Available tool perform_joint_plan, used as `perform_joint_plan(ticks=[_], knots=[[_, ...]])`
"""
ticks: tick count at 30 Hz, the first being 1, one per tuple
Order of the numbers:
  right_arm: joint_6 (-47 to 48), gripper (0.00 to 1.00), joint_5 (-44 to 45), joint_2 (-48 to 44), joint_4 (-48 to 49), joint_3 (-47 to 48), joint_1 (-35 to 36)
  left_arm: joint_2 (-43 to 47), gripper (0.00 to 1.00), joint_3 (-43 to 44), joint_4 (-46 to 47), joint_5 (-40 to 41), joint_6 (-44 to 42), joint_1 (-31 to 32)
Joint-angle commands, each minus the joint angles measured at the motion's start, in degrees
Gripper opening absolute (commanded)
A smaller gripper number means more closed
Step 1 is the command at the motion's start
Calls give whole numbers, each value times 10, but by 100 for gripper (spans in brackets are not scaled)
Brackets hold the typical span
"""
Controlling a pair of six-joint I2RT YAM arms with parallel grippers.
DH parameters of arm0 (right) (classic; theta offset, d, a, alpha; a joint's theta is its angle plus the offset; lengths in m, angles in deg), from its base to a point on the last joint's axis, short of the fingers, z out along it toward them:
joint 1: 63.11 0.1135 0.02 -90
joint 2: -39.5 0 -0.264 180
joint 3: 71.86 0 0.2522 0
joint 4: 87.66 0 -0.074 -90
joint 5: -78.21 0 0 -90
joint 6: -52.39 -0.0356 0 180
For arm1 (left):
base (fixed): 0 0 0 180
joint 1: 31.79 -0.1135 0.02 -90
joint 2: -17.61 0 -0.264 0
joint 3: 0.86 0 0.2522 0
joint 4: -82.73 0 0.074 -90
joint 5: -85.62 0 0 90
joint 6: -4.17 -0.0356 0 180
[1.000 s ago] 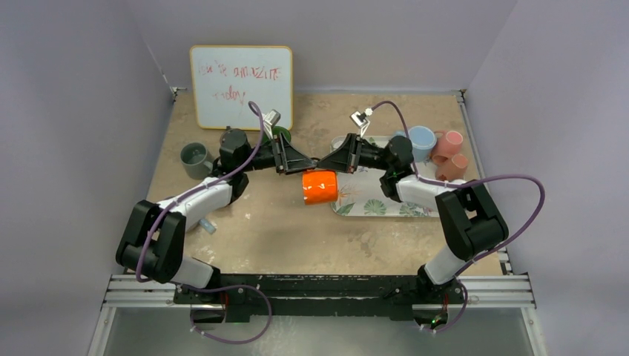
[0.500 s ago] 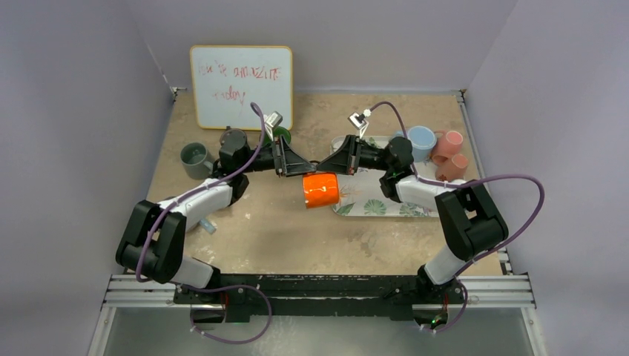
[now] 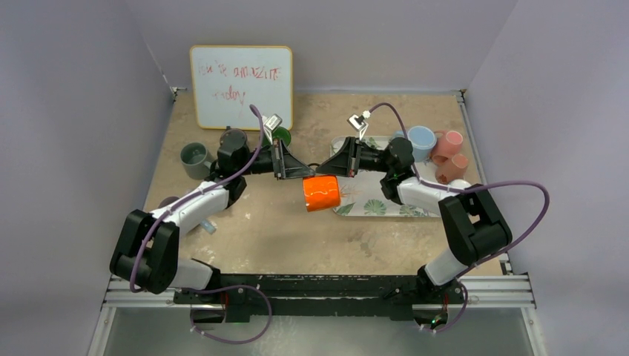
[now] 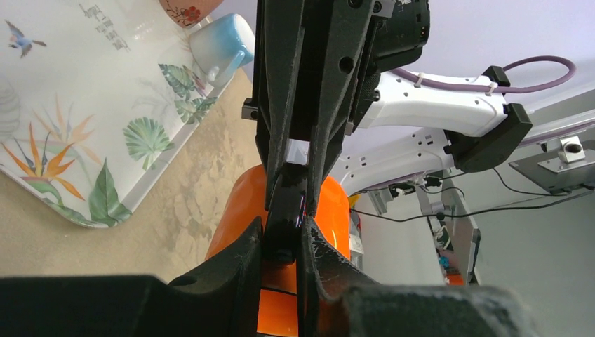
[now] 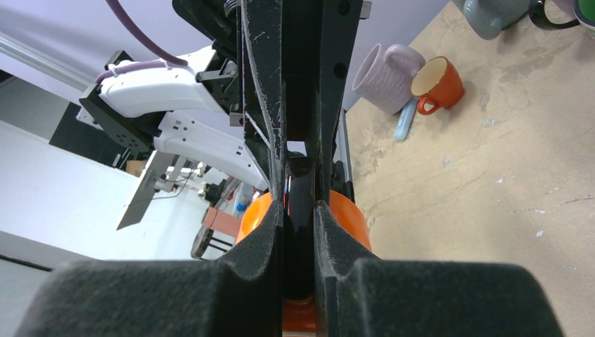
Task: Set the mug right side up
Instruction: Turn over the cup on the tray.
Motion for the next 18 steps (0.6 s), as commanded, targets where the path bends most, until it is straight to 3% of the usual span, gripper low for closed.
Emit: perform_joint_plan(ticks=[1, 4, 12, 15, 18], knots=[[4, 0, 60, -24, 65, 20, -4, 7, 14, -2, -41, -31, -17, 10], [4, 0, 60, -17, 70, 17, -3, 6, 23, 0, -41, -26, -18, 10], [-11, 0, 60, -5, 93, 21, -3, -27, 26, 12, -45, -40, -21, 26], [-13, 0, 59, -1, 98, 21, -3, -32, 24, 5, -30, -40, -20, 29], [-21, 0, 54, 6, 114, 16, -3, -30, 7, 5, -27, -29, -20, 30]])
